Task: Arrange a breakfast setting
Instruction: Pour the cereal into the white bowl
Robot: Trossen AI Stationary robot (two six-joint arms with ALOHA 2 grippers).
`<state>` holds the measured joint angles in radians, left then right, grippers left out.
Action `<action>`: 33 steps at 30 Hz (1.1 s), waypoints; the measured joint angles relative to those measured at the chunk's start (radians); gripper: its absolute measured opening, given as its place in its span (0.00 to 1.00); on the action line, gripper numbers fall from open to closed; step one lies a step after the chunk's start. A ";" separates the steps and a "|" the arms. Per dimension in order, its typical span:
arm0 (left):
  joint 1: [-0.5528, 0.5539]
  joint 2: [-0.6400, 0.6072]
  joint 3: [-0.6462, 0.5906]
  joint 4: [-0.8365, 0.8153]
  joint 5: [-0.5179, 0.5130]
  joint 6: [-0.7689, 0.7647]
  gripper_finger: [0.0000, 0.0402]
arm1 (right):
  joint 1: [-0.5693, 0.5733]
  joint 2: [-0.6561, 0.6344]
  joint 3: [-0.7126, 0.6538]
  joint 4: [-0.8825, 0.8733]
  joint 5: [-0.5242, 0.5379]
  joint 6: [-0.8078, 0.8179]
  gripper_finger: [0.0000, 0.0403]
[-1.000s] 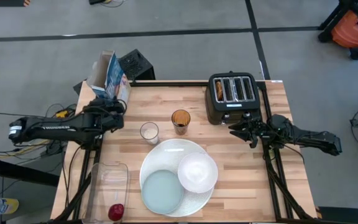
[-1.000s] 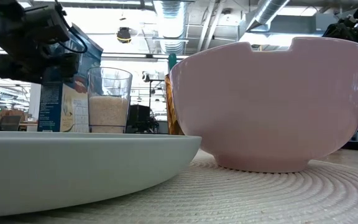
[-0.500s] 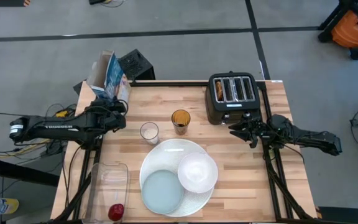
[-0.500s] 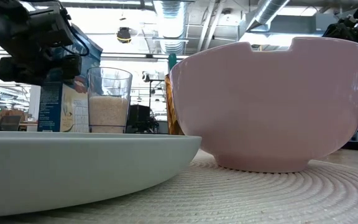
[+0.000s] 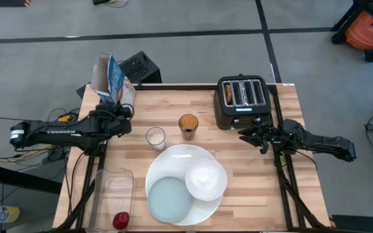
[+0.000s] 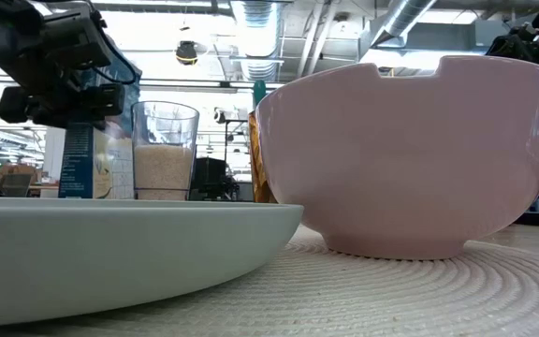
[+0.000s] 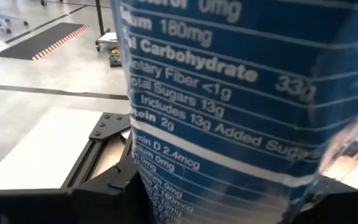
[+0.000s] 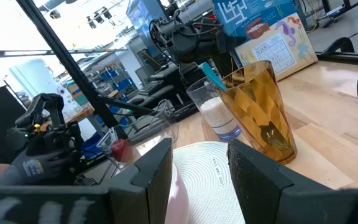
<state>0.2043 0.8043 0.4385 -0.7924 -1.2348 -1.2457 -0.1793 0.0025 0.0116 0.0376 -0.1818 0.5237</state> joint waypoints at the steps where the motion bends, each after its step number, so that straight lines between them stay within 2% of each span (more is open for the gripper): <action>1: 0.000 0.000 0.001 0.001 0.004 0.006 0.49 | 0.000 0.000 0.000 0.000 0.000 0.000 0.44; 10: -0.003 0.000 0.013 0.001 0.045 0.075 0.40 | 0.000 0.000 0.000 0.000 0.000 0.000 0.44; 17: -0.004 0.001 0.081 -0.008 0.079 0.256 0.35 | 0.000 0.000 0.000 0.000 0.000 0.000 0.44; 27: -0.004 -0.001 0.091 -0.003 0.105 0.310 0.35 | 0.000 0.000 0.000 0.000 0.000 0.000 0.44; 33: -0.004 -0.051 0.091 -0.005 0.122 0.338 0.35 | 0.000 0.000 0.000 0.000 0.000 0.000 0.44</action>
<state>0.2005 0.7530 0.5293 -0.7978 -1.1126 -0.9081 -0.1792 0.0025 0.0113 0.0376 -0.1818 0.5240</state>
